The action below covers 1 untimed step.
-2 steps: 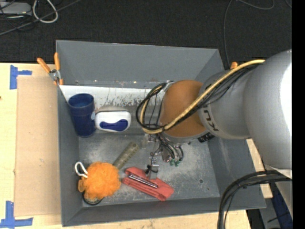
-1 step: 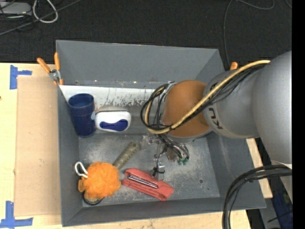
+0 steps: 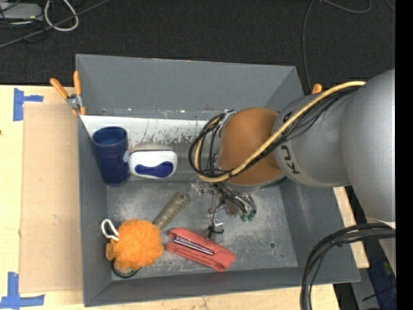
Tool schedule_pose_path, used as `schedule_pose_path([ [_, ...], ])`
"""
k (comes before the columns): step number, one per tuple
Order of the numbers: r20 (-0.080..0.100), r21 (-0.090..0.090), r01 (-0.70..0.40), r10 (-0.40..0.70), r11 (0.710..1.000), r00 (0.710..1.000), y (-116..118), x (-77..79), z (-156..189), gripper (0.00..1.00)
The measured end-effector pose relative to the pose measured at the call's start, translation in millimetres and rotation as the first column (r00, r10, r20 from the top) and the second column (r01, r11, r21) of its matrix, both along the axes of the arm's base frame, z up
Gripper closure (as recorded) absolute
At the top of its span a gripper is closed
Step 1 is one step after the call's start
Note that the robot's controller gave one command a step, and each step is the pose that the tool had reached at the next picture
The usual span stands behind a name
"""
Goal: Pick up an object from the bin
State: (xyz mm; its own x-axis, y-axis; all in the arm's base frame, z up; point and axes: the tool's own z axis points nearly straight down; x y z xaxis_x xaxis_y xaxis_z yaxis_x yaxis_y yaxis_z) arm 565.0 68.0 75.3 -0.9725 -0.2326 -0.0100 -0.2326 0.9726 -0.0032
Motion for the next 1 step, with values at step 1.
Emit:
schedule_pose_path([
  [1, -0.001, 0.001, 0.084, -0.084, 0.996, 0.996, 7.6, -2.6, -0.8, 0.0],
])
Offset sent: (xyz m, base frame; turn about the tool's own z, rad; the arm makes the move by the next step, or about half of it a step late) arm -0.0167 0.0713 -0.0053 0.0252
